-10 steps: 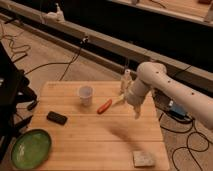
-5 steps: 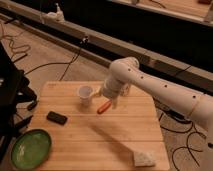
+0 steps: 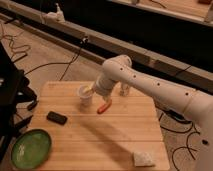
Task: Place the ceramic cup in the ceramic bowl
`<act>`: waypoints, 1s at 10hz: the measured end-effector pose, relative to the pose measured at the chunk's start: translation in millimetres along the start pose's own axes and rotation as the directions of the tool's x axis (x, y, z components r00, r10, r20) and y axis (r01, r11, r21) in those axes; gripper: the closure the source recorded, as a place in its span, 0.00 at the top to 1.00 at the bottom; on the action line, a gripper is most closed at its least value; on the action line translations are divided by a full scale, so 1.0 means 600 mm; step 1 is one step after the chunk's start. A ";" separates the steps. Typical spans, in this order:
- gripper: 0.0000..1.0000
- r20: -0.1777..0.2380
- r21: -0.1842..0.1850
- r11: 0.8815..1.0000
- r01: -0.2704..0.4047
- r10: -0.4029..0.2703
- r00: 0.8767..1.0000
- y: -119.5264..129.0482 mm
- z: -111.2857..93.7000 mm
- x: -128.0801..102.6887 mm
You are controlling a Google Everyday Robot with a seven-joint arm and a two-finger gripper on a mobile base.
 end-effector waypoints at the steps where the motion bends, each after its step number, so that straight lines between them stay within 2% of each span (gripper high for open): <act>1: 0.80 0.000 0.000 1.000 0.001 -0.001 1.000 -0.001 0.000 0.000; 2: 0.80 -0.002 -0.002 1.000 -0.008 0.008 1.000 0.002 0.000 0.002; 4: 0.80 -0.006 0.013 0.997 -0.078 0.078 0.997 0.023 0.012 0.027; 7: 0.80 0.006 0.043 0.988 -0.151 0.151 0.989 0.034 0.056 0.063; 10: 0.80 0.019 0.061 0.980 -0.189 0.188 0.982 0.031 0.092 0.093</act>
